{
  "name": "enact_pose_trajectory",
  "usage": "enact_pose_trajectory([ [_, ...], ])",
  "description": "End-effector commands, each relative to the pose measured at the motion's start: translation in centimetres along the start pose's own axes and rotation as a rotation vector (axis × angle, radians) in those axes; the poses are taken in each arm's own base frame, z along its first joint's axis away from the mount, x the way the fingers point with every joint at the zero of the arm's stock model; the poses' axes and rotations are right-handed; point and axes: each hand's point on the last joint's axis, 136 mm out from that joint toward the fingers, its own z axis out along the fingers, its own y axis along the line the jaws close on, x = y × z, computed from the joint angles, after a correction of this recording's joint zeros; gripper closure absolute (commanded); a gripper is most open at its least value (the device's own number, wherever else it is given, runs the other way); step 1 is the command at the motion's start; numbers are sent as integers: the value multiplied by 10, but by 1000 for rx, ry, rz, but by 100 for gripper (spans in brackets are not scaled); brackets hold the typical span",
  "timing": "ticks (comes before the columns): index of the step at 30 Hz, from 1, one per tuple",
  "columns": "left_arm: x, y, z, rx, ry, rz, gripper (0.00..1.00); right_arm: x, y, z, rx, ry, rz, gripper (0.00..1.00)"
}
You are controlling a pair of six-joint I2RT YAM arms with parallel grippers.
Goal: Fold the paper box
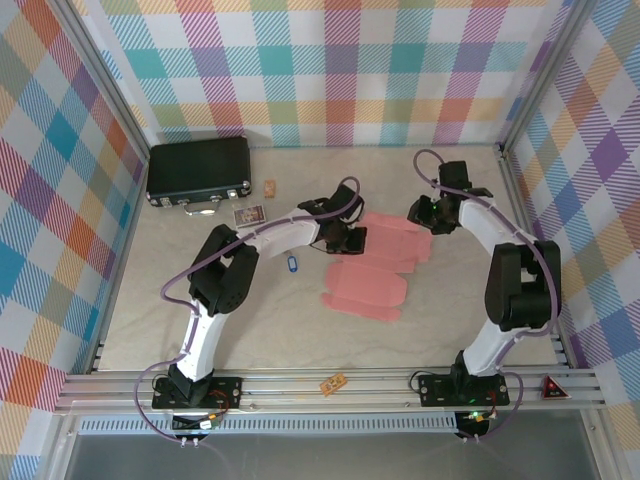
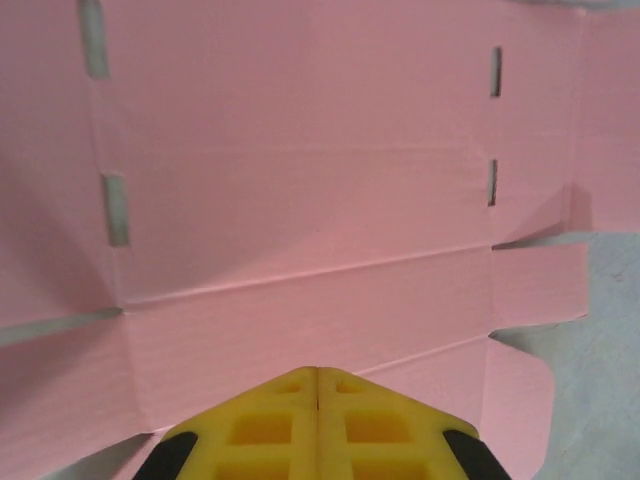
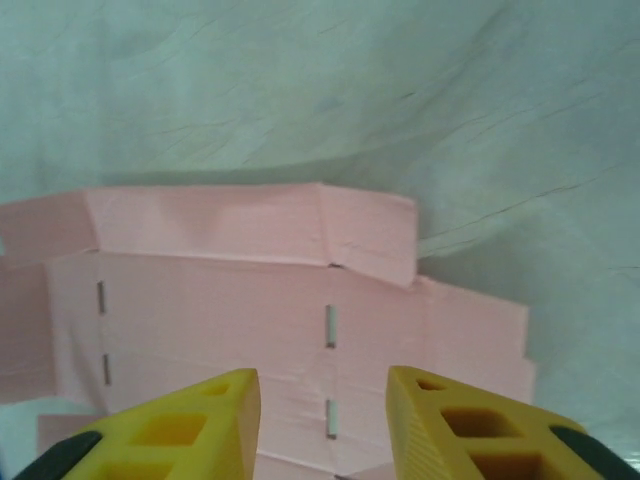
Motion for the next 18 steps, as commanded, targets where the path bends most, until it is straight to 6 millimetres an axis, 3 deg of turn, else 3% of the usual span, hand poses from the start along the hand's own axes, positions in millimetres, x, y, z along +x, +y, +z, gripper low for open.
enact_pose_trajectory([
  [1,0,11,12,-15,-12,-58,100,-3,-12,6,47,30,-16,60],
  [7,18,35,26,-94,19,-131,100,-15,-9,20,40,48,-36,59],
  [18,39,50,37,-118,53,-185,100,-24,-21,39,117,93,-23,57],
])
